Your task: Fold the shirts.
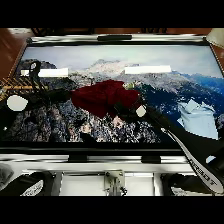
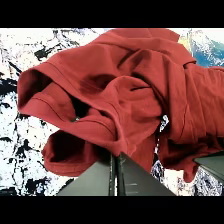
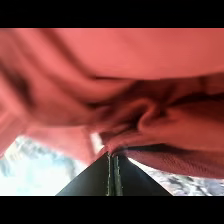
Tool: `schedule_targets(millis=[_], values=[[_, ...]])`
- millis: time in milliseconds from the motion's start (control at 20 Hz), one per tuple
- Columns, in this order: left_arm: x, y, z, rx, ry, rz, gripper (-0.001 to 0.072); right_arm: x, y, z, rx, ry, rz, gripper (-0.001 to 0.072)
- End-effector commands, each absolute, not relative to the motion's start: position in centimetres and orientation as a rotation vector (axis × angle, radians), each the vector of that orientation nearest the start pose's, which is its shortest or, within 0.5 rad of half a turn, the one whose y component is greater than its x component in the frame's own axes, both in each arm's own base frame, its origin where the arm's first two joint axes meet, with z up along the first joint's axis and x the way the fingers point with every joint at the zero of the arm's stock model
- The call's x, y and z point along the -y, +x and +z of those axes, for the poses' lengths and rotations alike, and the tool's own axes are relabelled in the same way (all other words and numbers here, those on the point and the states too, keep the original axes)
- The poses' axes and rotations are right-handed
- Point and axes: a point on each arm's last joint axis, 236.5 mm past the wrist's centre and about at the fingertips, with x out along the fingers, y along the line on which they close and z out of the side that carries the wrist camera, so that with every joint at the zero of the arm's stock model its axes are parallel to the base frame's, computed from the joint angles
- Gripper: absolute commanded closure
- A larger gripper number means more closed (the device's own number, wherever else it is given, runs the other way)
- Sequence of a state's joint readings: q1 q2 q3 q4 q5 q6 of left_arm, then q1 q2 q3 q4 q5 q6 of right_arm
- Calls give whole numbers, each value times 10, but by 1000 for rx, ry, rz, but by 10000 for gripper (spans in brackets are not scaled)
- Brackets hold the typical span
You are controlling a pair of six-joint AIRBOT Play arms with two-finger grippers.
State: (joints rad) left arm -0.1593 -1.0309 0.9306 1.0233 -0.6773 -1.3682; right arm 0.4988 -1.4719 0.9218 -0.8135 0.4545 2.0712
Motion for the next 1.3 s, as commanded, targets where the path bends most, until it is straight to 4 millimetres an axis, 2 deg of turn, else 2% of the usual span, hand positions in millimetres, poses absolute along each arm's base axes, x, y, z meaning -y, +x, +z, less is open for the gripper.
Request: schedule_targets(millis=[0,50,100,150,200,250,300,400,450,550,600,650,700,750,800,900,1000,1050,1150,1250], values=[[117,403,127,-702,-243,-365,671,-284,390,-11,-1075,781,316,643],[94,405,155,-657,-245,-328,672,-278,396,25,-985,693,398,643],[70,405,188,-597,-253,-285,672,-265,401,70,-874,581,471,643],[41,402,230,-516,-269,-226,672,-246,402,116,-772,487,505,643],[18,393,271,-433,-275,-172,671,-218,400,169,-656,412,497,642],[-2,376,316,-345,-250,-126,672,-185,394,226,-528,376,460,643],[-15,357,352,-272,-224,-87,672,-156,382,279,-400,360,420,642],[-23,311,414,-132,-156,-26,672,-104,341,376,-142,347,345,643],[-20,288,440,-58,-128,-7,672,-85,314,414,-30,345,316,642],[-12,248,473,54,-74,26,672,-59,266,463,130,335,268,643],[-12,232,479,81,-45,54,672,-50,248,475,177,326,243,643],[-16,219,477,75,-12,99,672,-40,232,483,214,318,210,643],[-28,209,463,17,-26,169,672,-31,222,484,225,310,171,643],[-42,202,438,-81,-55,238,672,-21,220,477,202,300,120,642],[-53,198,405,-207,-69,286,672,-12,222,464,154,291,69,642],[-59,204,346,-377,-106,292,672,6,236,429,17,264,-24,643],[-62,219,284,-514,-200,286,672,23,259,394,-109,239,-96,643],[-57,226,255,-577,-239,255,672,29,273,380,-157,228,-121,642],[-39,243,207,-655,-342,166,672,36,307,352,-246,227,-140,642],[-24,258,167,-698,-440,105,672,31,347,315,-360,278,-115,642]])
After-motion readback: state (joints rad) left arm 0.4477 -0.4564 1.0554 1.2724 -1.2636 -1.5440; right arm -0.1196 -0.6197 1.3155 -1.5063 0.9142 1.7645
